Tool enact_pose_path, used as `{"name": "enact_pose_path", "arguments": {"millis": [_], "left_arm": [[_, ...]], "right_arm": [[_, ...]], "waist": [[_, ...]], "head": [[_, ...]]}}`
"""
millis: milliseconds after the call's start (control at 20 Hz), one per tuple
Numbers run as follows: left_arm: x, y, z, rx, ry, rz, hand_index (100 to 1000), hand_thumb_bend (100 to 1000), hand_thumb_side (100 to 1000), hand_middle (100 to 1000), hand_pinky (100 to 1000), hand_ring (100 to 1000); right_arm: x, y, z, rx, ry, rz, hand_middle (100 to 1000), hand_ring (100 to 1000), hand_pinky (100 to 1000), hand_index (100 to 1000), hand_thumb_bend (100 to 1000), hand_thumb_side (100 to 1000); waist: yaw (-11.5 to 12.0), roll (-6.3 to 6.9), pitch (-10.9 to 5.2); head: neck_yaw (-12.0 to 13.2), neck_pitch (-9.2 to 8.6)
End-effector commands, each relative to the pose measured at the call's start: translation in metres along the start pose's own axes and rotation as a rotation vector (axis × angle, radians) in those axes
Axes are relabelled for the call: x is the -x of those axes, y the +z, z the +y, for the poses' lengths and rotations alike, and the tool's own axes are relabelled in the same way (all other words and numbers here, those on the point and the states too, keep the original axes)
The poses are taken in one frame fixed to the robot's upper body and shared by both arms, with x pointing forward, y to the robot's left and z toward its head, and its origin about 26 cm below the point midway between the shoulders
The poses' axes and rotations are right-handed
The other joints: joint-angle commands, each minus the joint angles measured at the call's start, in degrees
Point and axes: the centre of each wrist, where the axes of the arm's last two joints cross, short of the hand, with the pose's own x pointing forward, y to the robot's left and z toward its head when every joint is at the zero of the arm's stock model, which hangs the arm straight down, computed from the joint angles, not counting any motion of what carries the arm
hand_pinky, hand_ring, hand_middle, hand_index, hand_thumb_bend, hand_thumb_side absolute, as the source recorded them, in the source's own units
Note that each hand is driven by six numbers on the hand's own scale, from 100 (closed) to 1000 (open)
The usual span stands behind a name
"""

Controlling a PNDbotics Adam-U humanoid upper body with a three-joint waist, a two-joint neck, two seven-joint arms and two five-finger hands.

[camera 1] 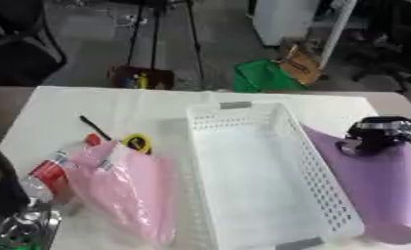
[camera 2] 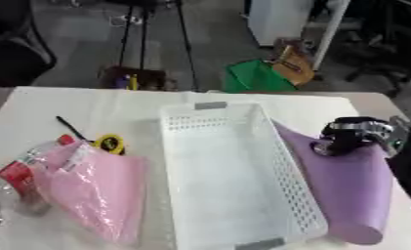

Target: Pick up objects on the table and place them in the box.

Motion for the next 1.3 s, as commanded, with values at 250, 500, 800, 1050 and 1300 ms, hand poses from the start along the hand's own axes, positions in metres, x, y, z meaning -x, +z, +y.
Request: {"name": "enact_pose_path", "arguments": {"millis": [250,500,800,1050,1300], "left_arm": [[-0.004,-0.006,-0.002,-0.012,0.017,-0.019,751,100,977,737,684,651],[-0.004,-0.007,-0.002,-0.010,0.016,-0.021,751,100,975,737,684,651],[-0.004,-0.008,-0.002,-0.011,0.016,-0.022,752,100,972,738,683,651],[-0.005,-0.009,-0.002,-0.011,0.019,-0.024,752,100,971,738,682,651],[-0.005,-0.010,-0.003,-0.012,0.020,-0.029,752,100,970,738,681,651]], "right_arm": [[0.016,0.001,0.024,-0.518,0.272,-0.148,254,234,293,452,100,331],[0.018,0.006,0.020,-0.481,0.259,-0.155,231,188,277,447,100,369],[0.022,0.010,0.018,-0.460,0.255,-0.156,165,100,244,432,100,426],[0.024,0.013,0.017,-0.450,0.254,-0.155,126,100,223,421,100,466],[0.030,0.020,0.016,-0.435,0.248,-0.144,100,100,116,413,100,563]], "waist": [[0.16,0.68,-0.06],[0.43,0.50,0.27],[0.62,0.55,0.58],[0.70,0.62,0.65],[1.13,0.43,0.78]], "head": [[-0.43,-0.85],[-0.90,-1.09],[-1.91,-1.26],[-2.10,-1.36],[-3.15,-1.61]]}}
